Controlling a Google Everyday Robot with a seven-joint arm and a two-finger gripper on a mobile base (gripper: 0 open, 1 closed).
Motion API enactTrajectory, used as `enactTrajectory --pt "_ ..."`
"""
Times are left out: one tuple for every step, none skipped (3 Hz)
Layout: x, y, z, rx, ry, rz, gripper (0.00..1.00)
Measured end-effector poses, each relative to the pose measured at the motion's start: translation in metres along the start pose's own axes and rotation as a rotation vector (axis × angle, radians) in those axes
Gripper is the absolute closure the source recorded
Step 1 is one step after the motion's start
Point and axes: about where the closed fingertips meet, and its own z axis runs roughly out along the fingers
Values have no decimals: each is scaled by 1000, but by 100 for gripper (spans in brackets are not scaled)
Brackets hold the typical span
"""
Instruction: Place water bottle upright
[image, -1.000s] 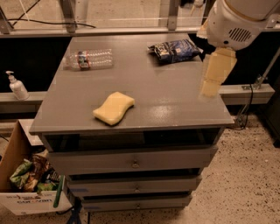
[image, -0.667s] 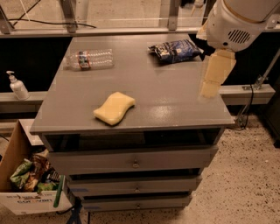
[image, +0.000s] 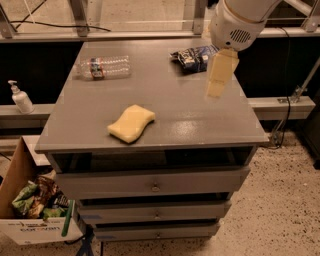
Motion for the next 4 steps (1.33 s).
enactTrajectory --pt "-19 -36 27 -5 -6 -34 0" --pt "-31 -60 57 -24 2 -43 0" --pt "-46 -76 86 -40 3 -47 0" --pt "-64 -90 112 -53 -9 -50 0"
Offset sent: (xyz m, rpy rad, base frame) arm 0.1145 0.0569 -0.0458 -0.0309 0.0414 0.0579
